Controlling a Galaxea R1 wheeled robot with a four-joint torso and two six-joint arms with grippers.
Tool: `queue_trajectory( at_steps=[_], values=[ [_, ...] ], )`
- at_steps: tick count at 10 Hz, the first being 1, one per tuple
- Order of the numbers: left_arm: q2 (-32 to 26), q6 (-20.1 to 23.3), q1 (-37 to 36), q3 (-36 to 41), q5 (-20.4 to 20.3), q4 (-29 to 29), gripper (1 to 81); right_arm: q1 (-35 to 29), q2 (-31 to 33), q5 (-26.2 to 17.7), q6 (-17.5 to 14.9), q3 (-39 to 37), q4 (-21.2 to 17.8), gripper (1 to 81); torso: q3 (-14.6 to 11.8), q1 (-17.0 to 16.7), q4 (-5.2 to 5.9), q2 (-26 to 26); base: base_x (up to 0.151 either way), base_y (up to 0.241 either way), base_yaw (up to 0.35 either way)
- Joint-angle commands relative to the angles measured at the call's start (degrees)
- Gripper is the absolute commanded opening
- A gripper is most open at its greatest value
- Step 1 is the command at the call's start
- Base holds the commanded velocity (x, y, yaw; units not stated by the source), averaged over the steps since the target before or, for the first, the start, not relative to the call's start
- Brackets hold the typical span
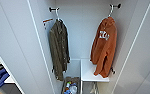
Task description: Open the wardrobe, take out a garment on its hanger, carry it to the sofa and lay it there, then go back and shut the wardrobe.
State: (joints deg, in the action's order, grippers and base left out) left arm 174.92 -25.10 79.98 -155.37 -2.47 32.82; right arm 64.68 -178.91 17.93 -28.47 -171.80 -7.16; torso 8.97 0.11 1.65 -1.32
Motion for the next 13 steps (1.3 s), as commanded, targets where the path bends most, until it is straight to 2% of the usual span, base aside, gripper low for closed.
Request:
queue_trajectory(
  at_steps=[1,2,3,5,6,9,13],
  values=[
    [-0.18,0.49,-2.59,0.15,2.30,0.67,81.1,-2.32,0.37,-1.49,0.42,2.25,-1.80,81.1,0.00,0.00,0.00,0.00,0.000,0.000,0.000],
    [-0.27,0.49,-2.67,0.15,2.30,0.58,81.1,-1.35,0.37,-1.94,1.31,4.20,-3.04,81.1,0.00,0.00,0.00,0.00,0.000,0.000,0.000],
    [-0.53,0.40,-2.59,0.15,2.30,0.58,81.1,-0.91,0.37,-4.72,2.53,5.44,-5.31,81.1,0.00,0.00,0.00,0.00,0.000,0.000,0.000],
    [-0.62,0.40,-2.59,0.24,2.30,0.23,81.1,0.04,1.42,-13.69,4.47,6.05,-11.99,81.1,0.00,0.00,0.00,0.00,0.000,0.000,0.000],
    [-0.54,0.32,-2.51,0.15,2.30,-0.03,81.1,1.19,1.86,-15.21,4.56,6.58,-13.59,81.1,0.00,0.00,0.00,0.00,0.000,0.000,0.000],
    [-0.89,0.05,-1.89,0.06,3.00,0.05,81.1,6.54,3.09,-15.65,4.56,7.72,-17.36,81.1,0.00,0.00,0.00,0.00,0.000,0.000,0.000],
    [-1.94,-0.03,0.13,0.06,3.00,0.05,81.1,14.55,3.36,-15.30,4.56,10.35,-17.28,81.1,0.00,-0.02,0.00,0.00,0.000,0.000,0.000]
  ],
)
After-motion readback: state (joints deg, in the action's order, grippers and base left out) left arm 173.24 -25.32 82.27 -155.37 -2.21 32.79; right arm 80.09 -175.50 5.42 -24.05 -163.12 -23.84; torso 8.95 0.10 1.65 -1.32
